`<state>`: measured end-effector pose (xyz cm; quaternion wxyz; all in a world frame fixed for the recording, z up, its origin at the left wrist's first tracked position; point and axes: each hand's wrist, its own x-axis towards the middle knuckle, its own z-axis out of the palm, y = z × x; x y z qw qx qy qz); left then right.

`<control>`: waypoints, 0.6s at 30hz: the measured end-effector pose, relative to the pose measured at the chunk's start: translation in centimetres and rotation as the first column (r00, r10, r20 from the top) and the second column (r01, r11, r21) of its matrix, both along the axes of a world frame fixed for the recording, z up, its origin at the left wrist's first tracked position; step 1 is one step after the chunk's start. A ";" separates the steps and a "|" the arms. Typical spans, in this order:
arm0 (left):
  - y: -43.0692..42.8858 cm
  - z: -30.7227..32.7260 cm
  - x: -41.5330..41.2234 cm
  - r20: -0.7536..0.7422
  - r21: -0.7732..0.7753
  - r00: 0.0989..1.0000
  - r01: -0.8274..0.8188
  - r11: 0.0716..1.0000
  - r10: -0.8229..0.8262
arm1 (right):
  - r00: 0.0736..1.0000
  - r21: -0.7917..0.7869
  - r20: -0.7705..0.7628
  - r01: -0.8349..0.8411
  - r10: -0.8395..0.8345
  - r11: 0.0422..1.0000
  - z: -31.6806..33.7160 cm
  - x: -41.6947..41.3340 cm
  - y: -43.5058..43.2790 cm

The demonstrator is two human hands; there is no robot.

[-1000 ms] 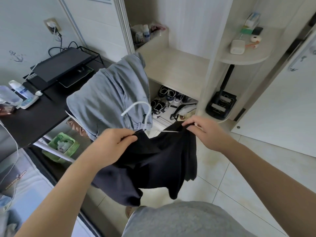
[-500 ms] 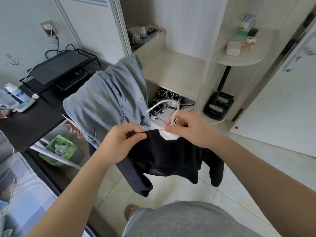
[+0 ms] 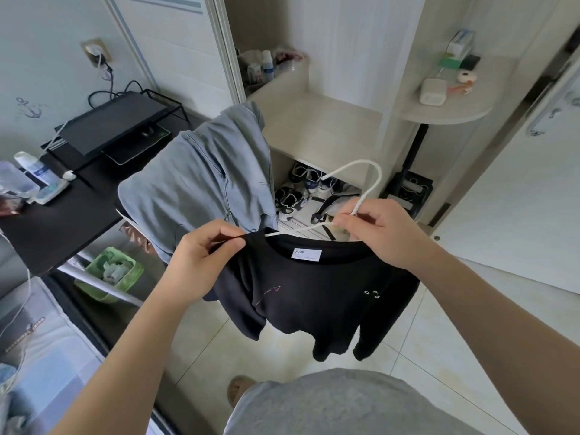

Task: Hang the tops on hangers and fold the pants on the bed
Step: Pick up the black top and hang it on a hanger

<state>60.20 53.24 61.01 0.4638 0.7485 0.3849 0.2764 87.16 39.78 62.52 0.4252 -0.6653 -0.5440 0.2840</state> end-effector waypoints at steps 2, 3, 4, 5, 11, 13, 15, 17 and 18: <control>0.6 -0.8 -0.6 -0.109 -0.018 0.993 0.036 0.999 -0.038 | 1.000 0.067 -0.021 0.020 -0.019 0.998 0.2 -0.1 0.0; 0.9 -1.4 -0.9 -0.217 -0.024 0.976 0.017 1.000 -0.022 | 0.999 0.091 -0.022 0.027 -0.025 0.996 0.3 0.0 0.0; 1.1 -2.2 -1.2 -0.323 -0.019 0.946 -0.028 0.999 0.021 | 0.999 0.106 -0.021 0.034 -0.032 0.994 0.3 0.2 0.0; 1.4 -3.0 -1.3 -0.406 0.010 0.911 -0.082 0.997 0.079 | 0.999 0.111 -0.013 0.041 -0.040 0.993 0.3 0.4 0.1; 0.9 -3.9 -1.9 -0.300 0.263 0.894 -0.257 0.930 0.332 | 1.000 0.039 0.001 0.031 -0.031 0.999 -0.7 1.7 -0.1; 0.3 -3.6 -1.7 -0.180 0.306 0.921 -0.280 0.910 0.344 | 1.000 0.017 0.010 0.009 -0.009 1.000 -1.0 1.9 0.0; -0.1 -3.3 -1.5 -0.100 0.320 0.943 -0.271 0.908 0.317 | 0.999 0.007 0.047 -0.022 0.022 1.000 -1.1 1.9 0.0; -0.1 -3.0 -1.4 -0.054 0.312 0.960 -0.245 0.918 0.275 | 0.999 0.013 0.017 -0.033 0.032 0.999 -1.2 1.8 0.1; 0.0 -2.8 -1.5 -0.035 0.306 0.966 -0.234 0.923 0.256 | 0.999 0.016 -0.032 -0.038 0.038 0.999 -1.2 1.8 0.1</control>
